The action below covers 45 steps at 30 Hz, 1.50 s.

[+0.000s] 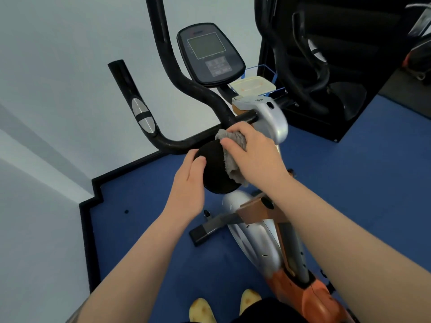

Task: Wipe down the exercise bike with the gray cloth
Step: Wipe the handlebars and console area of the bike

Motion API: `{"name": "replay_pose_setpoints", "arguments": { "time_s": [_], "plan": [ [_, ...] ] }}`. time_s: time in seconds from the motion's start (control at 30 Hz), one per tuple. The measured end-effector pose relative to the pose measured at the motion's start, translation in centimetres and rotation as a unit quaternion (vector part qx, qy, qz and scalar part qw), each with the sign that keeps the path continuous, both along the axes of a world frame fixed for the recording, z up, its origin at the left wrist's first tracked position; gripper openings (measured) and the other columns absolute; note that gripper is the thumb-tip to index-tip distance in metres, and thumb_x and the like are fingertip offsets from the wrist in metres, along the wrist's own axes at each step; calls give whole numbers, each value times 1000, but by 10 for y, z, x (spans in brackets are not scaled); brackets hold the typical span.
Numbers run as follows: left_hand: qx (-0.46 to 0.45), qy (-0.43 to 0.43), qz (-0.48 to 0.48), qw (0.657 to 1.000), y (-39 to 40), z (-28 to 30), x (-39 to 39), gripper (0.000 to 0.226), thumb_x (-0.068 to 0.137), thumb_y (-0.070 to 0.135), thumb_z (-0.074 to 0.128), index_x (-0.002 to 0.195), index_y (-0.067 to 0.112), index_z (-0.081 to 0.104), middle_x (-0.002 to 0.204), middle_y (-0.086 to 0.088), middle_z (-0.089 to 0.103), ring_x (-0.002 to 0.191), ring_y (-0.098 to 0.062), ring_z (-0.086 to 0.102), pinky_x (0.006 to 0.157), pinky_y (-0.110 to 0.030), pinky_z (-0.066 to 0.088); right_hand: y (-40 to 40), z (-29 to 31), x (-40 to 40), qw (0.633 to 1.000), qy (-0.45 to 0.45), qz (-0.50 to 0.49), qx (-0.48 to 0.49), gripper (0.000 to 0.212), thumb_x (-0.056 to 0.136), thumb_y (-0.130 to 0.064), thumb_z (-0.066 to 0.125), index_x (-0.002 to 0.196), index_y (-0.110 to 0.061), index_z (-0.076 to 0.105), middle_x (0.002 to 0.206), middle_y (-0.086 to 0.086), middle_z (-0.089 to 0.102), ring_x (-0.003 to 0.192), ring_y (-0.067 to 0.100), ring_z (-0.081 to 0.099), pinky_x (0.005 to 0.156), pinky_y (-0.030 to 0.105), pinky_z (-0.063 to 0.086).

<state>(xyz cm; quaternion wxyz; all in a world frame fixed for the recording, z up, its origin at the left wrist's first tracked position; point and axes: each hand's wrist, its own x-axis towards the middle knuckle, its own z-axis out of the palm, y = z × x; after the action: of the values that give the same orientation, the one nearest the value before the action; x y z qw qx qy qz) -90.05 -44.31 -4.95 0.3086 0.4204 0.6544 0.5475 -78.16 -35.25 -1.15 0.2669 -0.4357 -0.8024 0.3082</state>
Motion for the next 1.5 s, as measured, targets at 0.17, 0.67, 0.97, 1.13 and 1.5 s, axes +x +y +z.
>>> {"name": "replay_pose_setpoints", "arguments": {
  "time_s": [0.17,0.67,0.97,1.13,1.5],
  "plan": [
    [29,-42,16,999,2,-5,5,29,100,21,35,103,18,63,98,-1,66,87,-5,58,75,-14,47,-23,-22,9,991,121,-51,-11,23,97,-36,54,118,-29,55,106,-2,62,99,13,59,86,38,51],
    [47,-40,35,998,5,-11,7,35,97,30,32,104,23,65,102,-2,68,99,-19,62,83,-27,52,-36,-51,-4,939,314,-137,-28,22,97,-25,56,119,-25,50,105,-17,59,102,-3,57,84,9,44],
    [55,-37,24,998,3,-10,6,33,100,26,32,100,27,64,95,6,67,89,-3,60,76,-13,48,-45,-56,-6,935,311,-158,-59,21,98,-27,54,118,-26,50,103,-16,58,101,-2,57,82,12,46],
    [59,-43,37,997,3,-10,10,33,105,20,31,105,24,64,94,17,68,91,3,61,75,-8,45,-64,-58,-20,911,355,-181,-106,25,99,-31,52,123,-28,45,112,-11,58,105,-1,58,86,18,50],
    [52,-59,34,996,1,-8,11,34,104,24,32,110,27,65,102,16,70,97,3,63,77,-8,45,-52,-46,-14,936,300,-171,-59,25,98,-28,54,122,-21,49,111,-6,59,104,5,58,91,32,50]
  ]
}}
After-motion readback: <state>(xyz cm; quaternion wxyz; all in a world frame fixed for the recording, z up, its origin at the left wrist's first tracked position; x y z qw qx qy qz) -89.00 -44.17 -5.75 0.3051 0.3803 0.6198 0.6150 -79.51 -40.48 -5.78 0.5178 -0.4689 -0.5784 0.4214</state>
